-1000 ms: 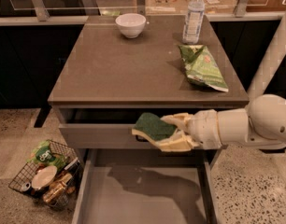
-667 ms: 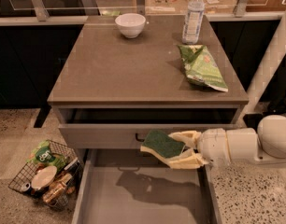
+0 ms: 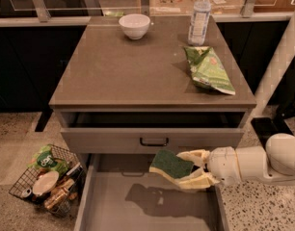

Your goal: Place sponge into middle drawer

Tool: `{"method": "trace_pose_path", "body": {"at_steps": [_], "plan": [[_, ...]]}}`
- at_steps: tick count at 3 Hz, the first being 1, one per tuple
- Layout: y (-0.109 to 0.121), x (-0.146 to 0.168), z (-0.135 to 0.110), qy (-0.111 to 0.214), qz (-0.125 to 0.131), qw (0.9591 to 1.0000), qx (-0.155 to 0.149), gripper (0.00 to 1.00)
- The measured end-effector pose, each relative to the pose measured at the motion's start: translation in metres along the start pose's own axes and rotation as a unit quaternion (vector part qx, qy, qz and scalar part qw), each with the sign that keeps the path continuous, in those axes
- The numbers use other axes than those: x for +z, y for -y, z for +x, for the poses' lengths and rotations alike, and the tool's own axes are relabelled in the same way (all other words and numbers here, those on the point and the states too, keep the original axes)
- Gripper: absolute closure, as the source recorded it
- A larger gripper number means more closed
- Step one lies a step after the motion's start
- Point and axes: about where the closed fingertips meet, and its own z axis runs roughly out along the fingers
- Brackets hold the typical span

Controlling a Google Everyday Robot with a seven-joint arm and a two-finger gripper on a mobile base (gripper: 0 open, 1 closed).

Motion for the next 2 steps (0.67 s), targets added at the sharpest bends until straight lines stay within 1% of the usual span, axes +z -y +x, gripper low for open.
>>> {"method": "trace_pose_path", "body": {"at_steps": [1,2], "plan": [[0.007,0.006,0.01,-0.009,0.006,0.9999,0.005,1.0],[0.005,0.013,0.052,-0.054,-0.005,0.998,0.031,1.0]]}}
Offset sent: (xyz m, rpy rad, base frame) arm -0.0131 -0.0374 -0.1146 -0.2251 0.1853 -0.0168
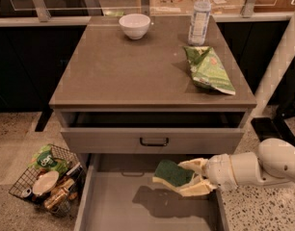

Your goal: Place sponge into middle drawer

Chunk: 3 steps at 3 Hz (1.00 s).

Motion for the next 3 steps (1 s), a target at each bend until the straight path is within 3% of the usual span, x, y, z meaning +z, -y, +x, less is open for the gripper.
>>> {"method": "trace_pose_path", "body": {"at_steps": [1,2,3], "plan": [[-0.004,0.013,0.042,-0.043,-0.013,0.9988,0.018,1.0],[-0.012,0.045,0.087,-0.069,-0.034,0.9967,0.026,1.0],[-0.023,0.083,0.118,-0.055,-0.05,0.9967,0.032,1.0]]}}
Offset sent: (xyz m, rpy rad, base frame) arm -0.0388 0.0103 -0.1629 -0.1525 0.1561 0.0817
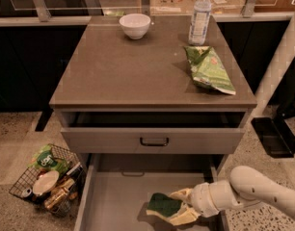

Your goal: Place sponge into middle drawer

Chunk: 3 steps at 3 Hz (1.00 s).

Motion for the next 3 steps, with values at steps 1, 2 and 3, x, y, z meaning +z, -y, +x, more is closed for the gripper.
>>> {"method": "trace_pose_path", "body": {"at_steps": [1,2,3], "plan": [[-0.005,0.047,0.014,0.008,-0.013,0.9999,0.004,1.0],[-0.003,0.09,0.018,0.011,-0.027,0.9996,0.001,1.0],[-0.005,0.118,0.009,0.017,-0.036,0.9992,-0.007,1.0]]}}
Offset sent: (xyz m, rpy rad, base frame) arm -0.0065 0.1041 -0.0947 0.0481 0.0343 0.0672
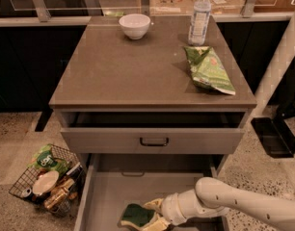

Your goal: Place sponge into middle drawer

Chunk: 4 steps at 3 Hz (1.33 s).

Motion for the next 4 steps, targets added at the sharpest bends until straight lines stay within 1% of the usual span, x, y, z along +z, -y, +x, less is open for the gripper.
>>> {"method": "trace_pose_path", "body": {"at_steps": [1,2,4], "plan": [[-0.0003,0.0063,-0.0021,0.002,-0.002,1.0,-0.002,0.88],[-0.0016,0.0078,-0.0023,0.002,-0.005,1.0,-0.002,0.57],[-0.0033,0.01,-0.0026,0.002,-0.008,1.0,-0.002,0.11]]}}
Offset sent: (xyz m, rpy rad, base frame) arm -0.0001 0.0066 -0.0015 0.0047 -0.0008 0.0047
